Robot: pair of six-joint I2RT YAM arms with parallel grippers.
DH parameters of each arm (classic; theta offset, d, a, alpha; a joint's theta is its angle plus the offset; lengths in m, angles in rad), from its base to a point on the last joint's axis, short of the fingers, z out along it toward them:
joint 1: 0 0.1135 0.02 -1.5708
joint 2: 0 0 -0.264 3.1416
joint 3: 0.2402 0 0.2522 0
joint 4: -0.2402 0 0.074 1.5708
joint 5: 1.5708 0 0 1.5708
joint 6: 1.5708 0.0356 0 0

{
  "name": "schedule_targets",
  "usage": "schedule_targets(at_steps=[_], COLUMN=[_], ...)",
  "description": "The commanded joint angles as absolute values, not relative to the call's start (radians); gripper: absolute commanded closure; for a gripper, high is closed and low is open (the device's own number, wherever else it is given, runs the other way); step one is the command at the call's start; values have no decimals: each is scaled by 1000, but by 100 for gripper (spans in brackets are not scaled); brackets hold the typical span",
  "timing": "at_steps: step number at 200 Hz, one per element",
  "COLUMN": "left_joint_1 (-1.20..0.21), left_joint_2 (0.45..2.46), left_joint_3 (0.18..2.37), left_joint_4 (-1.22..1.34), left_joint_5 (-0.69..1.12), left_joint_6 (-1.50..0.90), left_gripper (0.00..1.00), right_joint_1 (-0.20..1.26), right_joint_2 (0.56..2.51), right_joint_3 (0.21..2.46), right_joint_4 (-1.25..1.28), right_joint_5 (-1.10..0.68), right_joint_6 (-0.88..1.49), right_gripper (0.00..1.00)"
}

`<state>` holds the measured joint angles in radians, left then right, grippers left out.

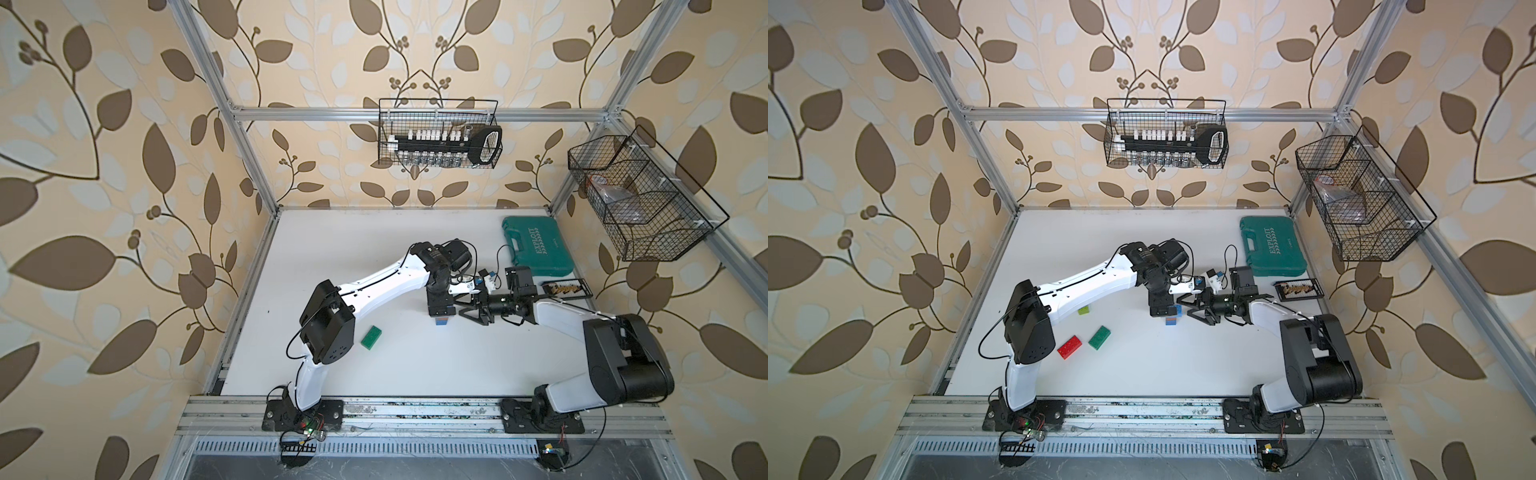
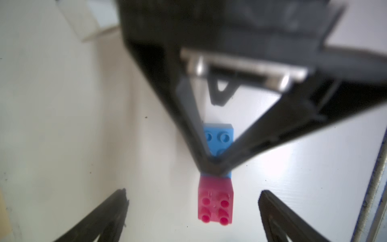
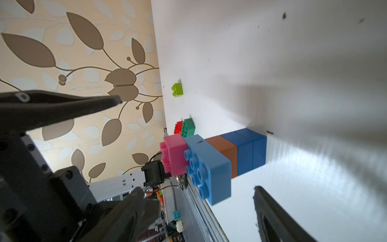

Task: Assemble a spoon with lego
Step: Assemble the lego brick with the lego brick, then pick up the lego brick from the center of the board.

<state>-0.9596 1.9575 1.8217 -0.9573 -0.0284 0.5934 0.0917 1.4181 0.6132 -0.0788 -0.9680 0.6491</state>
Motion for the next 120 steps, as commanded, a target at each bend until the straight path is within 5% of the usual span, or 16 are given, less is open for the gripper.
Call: schedule_targets(at_steps=[1, 31, 65, 120], left_joint_1=[-909, -742, -606, -376], left_joint_2=[1766, 1502, 1179, 994], left_joint_3=[1785, 1603, 1369, 1166], left_joint_4=[-841, -630, -424, -505], left_joint_5=[-96, -83, -170, -264], left_joint_6=[482, 211, 72, -103], left_gripper=[1, 1, 1, 1], right_joint_1=[83, 145, 454, 946], right_joint_2=[1296, 1155, 1121, 1555], right_joint_3=[685, 837, 1020, 1341], right_joint_4=[-366, -647, -802, -871], right_joint_5=[-795, -573, -262, 70], right_joint_6=[531, 456, 520, 674], right_gripper=[19, 19, 19, 19])
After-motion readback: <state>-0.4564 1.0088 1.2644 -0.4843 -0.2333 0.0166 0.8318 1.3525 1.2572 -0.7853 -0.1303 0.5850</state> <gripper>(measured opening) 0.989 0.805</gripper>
